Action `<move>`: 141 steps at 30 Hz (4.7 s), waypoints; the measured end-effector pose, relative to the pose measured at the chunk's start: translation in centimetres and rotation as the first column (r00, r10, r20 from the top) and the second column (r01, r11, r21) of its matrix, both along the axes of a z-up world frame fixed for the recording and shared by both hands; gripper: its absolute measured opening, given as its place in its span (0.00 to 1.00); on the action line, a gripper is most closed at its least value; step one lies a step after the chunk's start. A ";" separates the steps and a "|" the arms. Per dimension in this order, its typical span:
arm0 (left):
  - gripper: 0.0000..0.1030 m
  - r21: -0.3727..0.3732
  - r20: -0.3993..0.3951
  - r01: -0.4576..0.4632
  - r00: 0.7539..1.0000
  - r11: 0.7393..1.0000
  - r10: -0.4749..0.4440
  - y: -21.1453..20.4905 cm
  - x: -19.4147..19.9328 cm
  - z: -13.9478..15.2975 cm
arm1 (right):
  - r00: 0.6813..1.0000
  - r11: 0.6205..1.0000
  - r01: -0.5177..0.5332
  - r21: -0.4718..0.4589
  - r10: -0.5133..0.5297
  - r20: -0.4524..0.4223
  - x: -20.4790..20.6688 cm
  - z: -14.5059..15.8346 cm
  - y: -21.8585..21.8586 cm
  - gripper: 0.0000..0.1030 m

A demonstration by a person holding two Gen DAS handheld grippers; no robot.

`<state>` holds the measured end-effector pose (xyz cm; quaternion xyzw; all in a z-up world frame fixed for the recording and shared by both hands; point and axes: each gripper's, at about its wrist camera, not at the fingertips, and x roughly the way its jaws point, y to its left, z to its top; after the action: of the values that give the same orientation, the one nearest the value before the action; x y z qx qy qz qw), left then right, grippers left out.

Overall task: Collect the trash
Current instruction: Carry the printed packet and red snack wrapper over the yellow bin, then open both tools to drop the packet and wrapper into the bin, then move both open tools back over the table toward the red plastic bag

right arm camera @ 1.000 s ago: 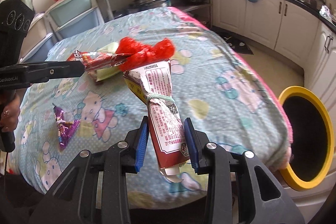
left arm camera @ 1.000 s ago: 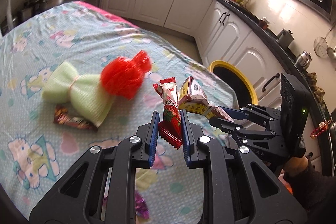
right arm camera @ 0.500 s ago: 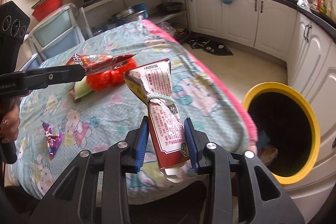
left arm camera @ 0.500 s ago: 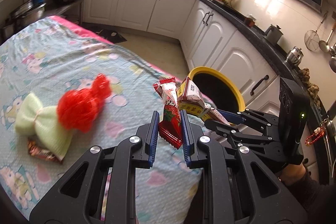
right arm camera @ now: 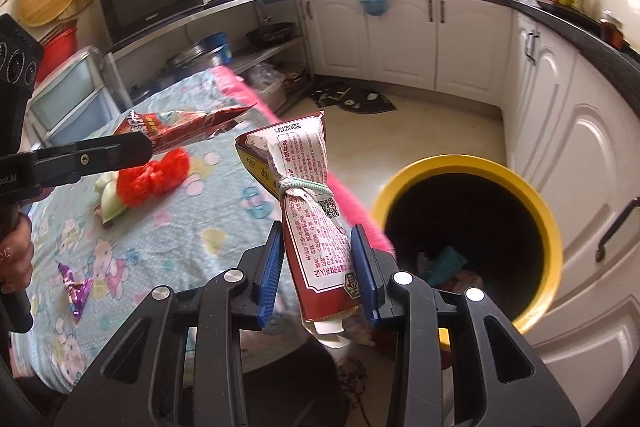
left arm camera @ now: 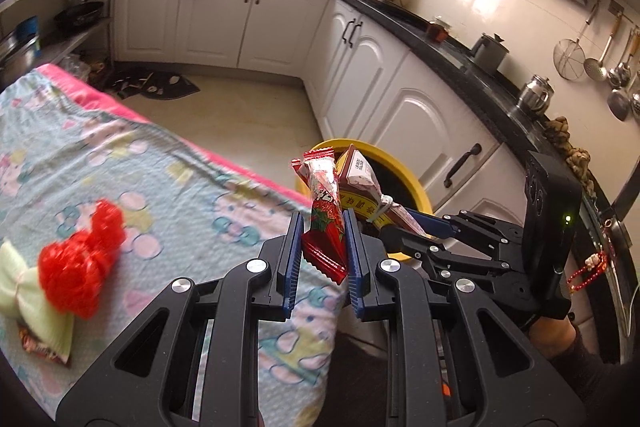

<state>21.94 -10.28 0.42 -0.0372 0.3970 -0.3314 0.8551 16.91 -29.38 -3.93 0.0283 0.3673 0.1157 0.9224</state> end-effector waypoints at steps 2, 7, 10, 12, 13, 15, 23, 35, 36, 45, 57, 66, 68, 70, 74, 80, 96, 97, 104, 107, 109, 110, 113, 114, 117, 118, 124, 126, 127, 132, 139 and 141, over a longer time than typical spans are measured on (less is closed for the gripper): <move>0.14 -0.001 0.004 0.012 1.000 1.000 -0.012 -0.7 0.2 0.1 | 1.000 1.000 0.021 0.002 -0.021 0.004 0.0 0.1 -0.8 0.31; 0.14 -0.014 0.012 0.036 0.999 0.999 -0.036 -2.3 0.6 0.7 | 0.998 0.998 0.069 0.009 -0.069 0.013 -0.2 0.5 -2.8 0.31; 0.14 -0.025 0.017 0.045 0.999 0.999 -0.044 -3.2 0.7 1.0 | 0.995 0.995 0.094 0.012 -0.095 0.018 -0.4 0.6 -3.8 0.31; 0.14 -0.031 0.020 0.049 0.999 0.998 -0.048 -3.7 0.8 1.1 | 0.994 0.994 0.109 0.014 -0.109 0.023 -0.5 0.7 -4.4 0.31; 0.14 -0.034 0.020 0.052 0.998 0.998 -0.052 -4.1 0.9 1.2 | 0.993 0.993 0.115 0.015 -0.115 0.024 -0.5 0.8 -4.6 0.31; 0.14 -0.037 0.020 0.057 0.998 0.998 -0.057 -4.5 1.1 1.2 | 0.991 0.991 0.130 0.015 -0.131 0.028 -0.6 0.9 -5.1 0.31; 0.14 -0.050 0.015 0.084 0.996 0.995 -0.084 -7.5 2.0 1.2 | 0.978 0.979 0.202 0.026 -0.203 0.045 -0.9 1.4 -8.1 0.31; 0.14 -0.040 0.018 0.108 0.994 0.993 -0.107 -11.1 3.0 0.8 | 0.950 0.953 0.301 0.038 -0.303 0.071 -1.3 2.3 -11.9 0.31; 0.14 -0.040 0.018 0.108 0.994 0.993 -0.108 -11.3 3.1 0.8 | 0.947 0.950 0.310 0.039 -0.312 0.072 -1.3 2.4 -12.3 0.31; 0.14 -0.007 -0.022 0.109 0.994 0.994 -0.109 -13.7 4.8 -1.1 | 0.932 0.934 0.355 0.037 -0.357 0.060 -0.4 1.8 -13.9 0.31; 0.14 0.049 -0.156 0.116 0.982 0.992 -0.107 -16.0 7.7 -6.9 | 0.925 0.926 0.378 0.019 -0.376 -0.053 2.5 -3.2 -14.9 0.32; 0.15 0.073 -0.202 0.130 0.973 0.989 -0.113 -16.7 8.1 -9.2 | 0.916 0.921 0.388 0.002 -0.386 -0.109 3.6 -6.1 -15.3 0.29; 0.19 0.076 -0.206 0.130 0.972 0.989 -0.112 -16.8 8.2 -9.5 | 0.913 0.919 0.394 -0.003 -0.391 -0.115 3.8 -6.4 -15.4 0.29; 0.28 0.080 -0.210 0.125 0.972 0.989 -0.106 -17.0 8.3 -9.6 | 0.909 0.916 0.402 -0.006 -0.400 -0.120 3.9 -6.6 -15.7 0.30; 0.44 0.078 -0.211 0.115 0.973 0.990 -0.097 -16.9 8.5 -9.5 | 0.902 0.908 0.418 0.002 -0.415 -0.119 3.5 -6.6 -16.1 0.30; 0.63 0.100 -0.196 0.077 0.979 0.992 -0.056 -15.9 8.4 -9.1 | 0.898 0.903 0.429 0.005 -0.426 -0.113 2.7 -6.3 -16.4 0.37; 0.90 0.139 -0.107 -0.061 0.991 0.988 0.076 -11.2 7.5 -6.2 | 0.900 0.900 0.435 0.008 -0.434 -0.050 0.9 -4.1 -14.9 0.69; 0.90 0.135 -0.103 -0.064 0.992 0.989 0.078 -11.0 7.3 -6.0 | 0.900 0.901 0.435 0.009 -0.434 -0.045 0.8 -3.9 -14.7 0.70; 0.90 0.108 -0.083 -0.085 0.992 0.991 0.094 -9.2 6.3 -4.7 | 0.904 0.904 0.428 0.009 -0.428 -0.001 0.2 -2.4 -13.4 0.76; 0.90 0.100 -0.073 -0.100 0.992 0.990 0.108 -8.2 5.9 -4.3 | 0.910 0.910 0.413 0.010 -0.414 0.018 0.0 -1.7 -12.8 0.77; 0.90 0.095 -0.067 -0.114 0.990 0.989 0.120 -7.4 5.6 -4.0 | 0.916 0.916 0.400 0.013 -0.401 0.029 -0.1 -1.2 -12.3 0.78; 0.90 0.095 -0.066 -0.123 0.989 0.988 0.129 -6.9 5.5 -3.9 | 0.918 0.919 0.394 0.014 -0.394 0.035 -0.1 -1.0 -12.1 0.78; 0.90 0.087 -0.058 -0.151 0.986 0.985 0.157 -5.3 5.0 -3.5 | 0.926 0.928 0.373 0.018 -0.373 0.051 -0.2 -0.3 -11.2 0.78; 0.90 0.085 -0.053 -0.162 0.985 0.983 0.167 -4.7 4.9 -3.3 | 0.929 0.931 0.365 0.019 -0.366 0.056 -0.2 -0.1 -10.7 0.78; 0.90 0.079 -0.047 -0.193 0.979 0.978 0.197 -3.2 4.5 -2.9 | 0.940 0.943 0.333 0.023 -0.334 0.075 -0.2 0.7 -9.3 0.79; 0.90 0.076 -0.043 -0.208 0.976 0.975 0.211 -2.5 4.3 -2.7 | 0.943 0.946 0.322 0.023 -0.323 0.081 -0.2 0.9 -8.8 0.79; 0.90 0.073 -0.022 -0.277 0.960 0.958 0.280 1.3 3.4 -1.9 | 0.963 0.969 0.247 0.023 -0.248 0.103 0.2 2.0 -5.5 0.80; 0.90 0.071 -0.016 -0.301 0.953 0.951 0.303 2.7 3.1 -1.6 | 0.969 0.975 0.223 0.024 -0.224 0.107 0.3 2.1 -4.4 0.80; 0.90 0.071 -0.012 -0.314 0.949 0.947 0.315 3.4 3.0 -1.5 | 0.972 0.978 0.208 0.023 -0.209 0.108 0.4 2.2 -3.8 0.80; 0.90 0.071 0.004 -0.365 0.931 0.928 0.366 6.2 2.2 -1.0 | 0.983 0.989 0.147 0.019 -0.148 0.111 0.8 2.5 -1.1 0.80; 0.90 0.064 0.012 -0.430 0.903 0.901 0.430 9.9 1.1 -0.7 | 0.991 0.998 0.062 0.010 -0.063 0.118 1.2 3.0 2.4 0.80; 0.90 0.064 0.012 -0.443 0.896 0.894 0.443 10.7 0.8 -0.7 | 0.992 0.999 0.035 0.006 -0.035 0.119 1.3 3.1 3.5 0.80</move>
<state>22.76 0.41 -0.32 -0.0995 0.3898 -0.1149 0.9083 18.22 -25.85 -0.84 0.0297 0.3107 0.1018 0.9446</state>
